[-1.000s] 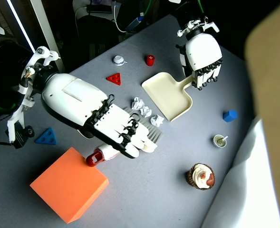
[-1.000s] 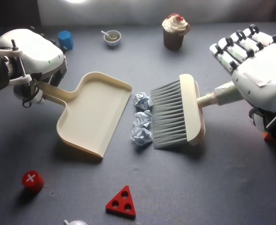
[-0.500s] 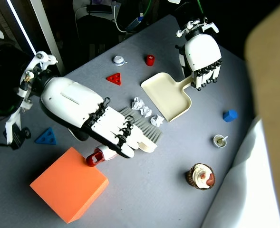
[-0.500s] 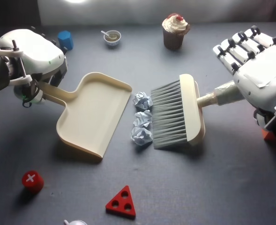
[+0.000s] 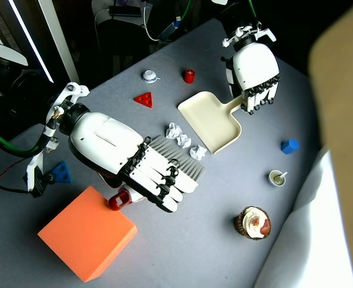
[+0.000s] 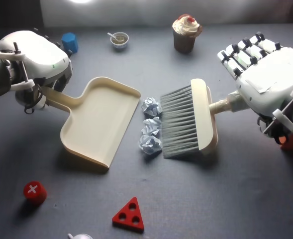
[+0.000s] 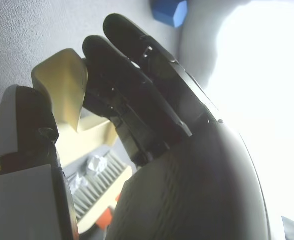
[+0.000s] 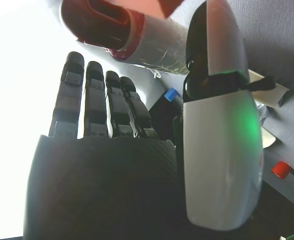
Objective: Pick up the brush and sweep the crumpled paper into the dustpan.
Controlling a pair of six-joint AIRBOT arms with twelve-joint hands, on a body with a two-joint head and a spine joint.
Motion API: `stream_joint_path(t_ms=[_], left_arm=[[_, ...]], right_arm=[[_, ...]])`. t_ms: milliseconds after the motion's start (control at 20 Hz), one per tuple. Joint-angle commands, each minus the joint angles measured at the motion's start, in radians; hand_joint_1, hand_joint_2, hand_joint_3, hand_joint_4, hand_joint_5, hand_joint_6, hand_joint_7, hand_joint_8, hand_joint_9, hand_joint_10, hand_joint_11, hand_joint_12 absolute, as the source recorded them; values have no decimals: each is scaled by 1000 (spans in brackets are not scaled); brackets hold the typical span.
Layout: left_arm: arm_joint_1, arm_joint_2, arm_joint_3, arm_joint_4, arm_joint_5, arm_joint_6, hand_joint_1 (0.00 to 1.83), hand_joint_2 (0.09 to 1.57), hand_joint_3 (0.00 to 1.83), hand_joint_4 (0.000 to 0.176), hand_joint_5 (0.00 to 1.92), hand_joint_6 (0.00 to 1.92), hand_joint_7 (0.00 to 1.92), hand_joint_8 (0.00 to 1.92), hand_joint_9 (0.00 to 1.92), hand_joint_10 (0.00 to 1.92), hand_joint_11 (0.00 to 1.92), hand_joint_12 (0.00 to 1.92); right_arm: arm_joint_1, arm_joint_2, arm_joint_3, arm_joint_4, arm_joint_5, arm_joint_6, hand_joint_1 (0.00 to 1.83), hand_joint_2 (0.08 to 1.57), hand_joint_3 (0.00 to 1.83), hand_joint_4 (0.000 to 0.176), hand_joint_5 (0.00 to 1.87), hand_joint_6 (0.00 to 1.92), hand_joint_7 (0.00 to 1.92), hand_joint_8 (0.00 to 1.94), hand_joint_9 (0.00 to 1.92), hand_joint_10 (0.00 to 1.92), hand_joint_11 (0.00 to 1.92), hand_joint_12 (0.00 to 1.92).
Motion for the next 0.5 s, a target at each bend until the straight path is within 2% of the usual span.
stream_joint_path(t_ms=[0,450], left_arm=[[-14,5,4,31,86,11,1248,1076,2,0,979,1068,1175,577,1177,1,894,508],[-23,5,4,34,85,11,1246,1080,0,0,985,1067,1150,615,1167,0,880,525]], right_arm=[[4,4,7,-62,-83,-4,1190,980,10,0,0,0,0,0,43,0,129,13],[-10,-64,81,-74,-117,1,1211,946,0,0,16,4,7,3,57,1,158,20]])
